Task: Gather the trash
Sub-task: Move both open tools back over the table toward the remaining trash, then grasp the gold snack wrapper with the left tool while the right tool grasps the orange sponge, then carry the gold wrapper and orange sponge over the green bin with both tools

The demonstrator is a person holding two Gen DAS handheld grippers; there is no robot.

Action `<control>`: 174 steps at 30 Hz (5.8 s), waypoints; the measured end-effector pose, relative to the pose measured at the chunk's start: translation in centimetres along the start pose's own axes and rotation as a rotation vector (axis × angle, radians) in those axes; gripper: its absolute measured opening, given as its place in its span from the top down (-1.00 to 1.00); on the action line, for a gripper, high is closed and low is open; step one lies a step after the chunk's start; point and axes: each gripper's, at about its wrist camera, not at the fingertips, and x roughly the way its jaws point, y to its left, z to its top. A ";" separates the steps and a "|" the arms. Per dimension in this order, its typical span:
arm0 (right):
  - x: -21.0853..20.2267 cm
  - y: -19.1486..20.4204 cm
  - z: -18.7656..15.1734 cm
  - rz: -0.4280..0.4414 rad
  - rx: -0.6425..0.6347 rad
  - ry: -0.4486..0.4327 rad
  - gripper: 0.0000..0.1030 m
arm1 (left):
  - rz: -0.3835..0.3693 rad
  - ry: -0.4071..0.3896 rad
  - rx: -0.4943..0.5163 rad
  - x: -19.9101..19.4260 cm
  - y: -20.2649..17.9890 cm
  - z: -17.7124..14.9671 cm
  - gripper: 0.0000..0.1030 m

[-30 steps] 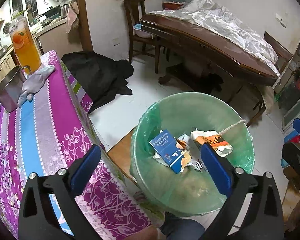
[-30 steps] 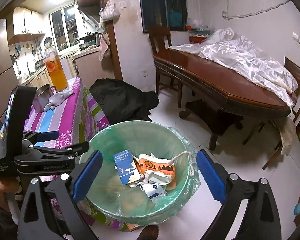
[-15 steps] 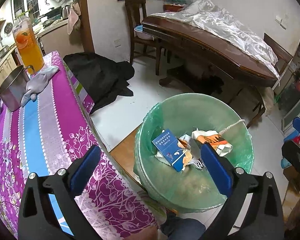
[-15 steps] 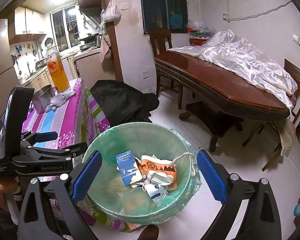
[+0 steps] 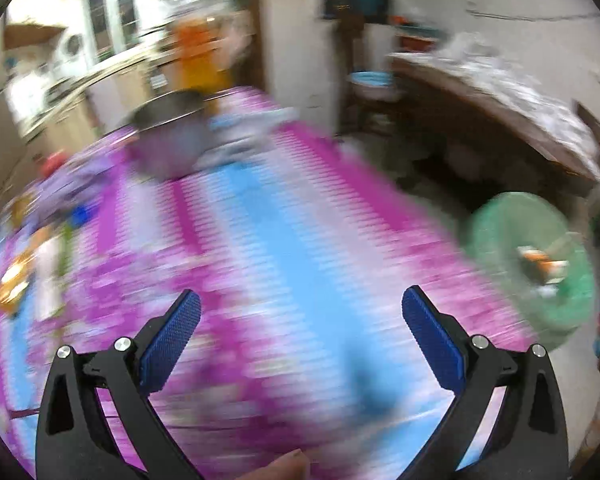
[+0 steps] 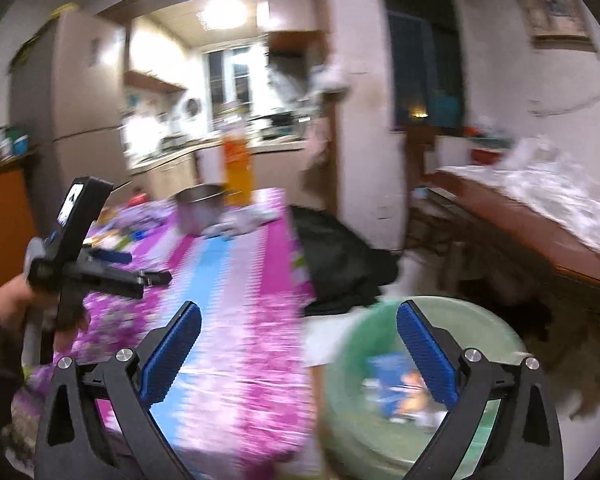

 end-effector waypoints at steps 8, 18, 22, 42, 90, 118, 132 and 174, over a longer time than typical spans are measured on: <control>7.1 10.6 1.1 0.192 -0.063 0.085 -0.89 | 0.321 0.037 -0.233 -1.2 23.4 -3.2 -0.89; 17.6 22.9 2.5 0.391 -0.079 0.244 -0.89 | 0.347 0.100 -0.178 3.6 33.7 0.3 -0.89; 21.7 27.2 3.3 0.473 -0.063 0.298 -0.89 | 0.332 0.149 -0.172 6.3 35.3 -0.6 -0.89; 41.4 47.2 11.6 0.592 -0.559 0.408 -0.40 | 0.218 0.095 -0.349 5.7 38.5 -2.6 0.09; 18.6 34.2 9.2 0.179 -0.176 -0.074 0.09 | 0.401 -0.331 -0.282 -10.4 21.3 -1.7 0.11; -0.5 9.6 5.1 -0.222 0.019 -0.125 0.09 | 0.060 -0.411 -0.075 -11.7 -2.7 0.7 0.10; -6.2 -4.6 2.6 -0.403 0.119 -0.081 0.09 | -0.095 -0.365 0.053 -9.3 -14.9 2.3 0.10; 5.7 -23.6 1.1 -0.297 0.192 0.543 0.08 | -0.182 0.039 0.193 3.4 -26.9 4.6 0.10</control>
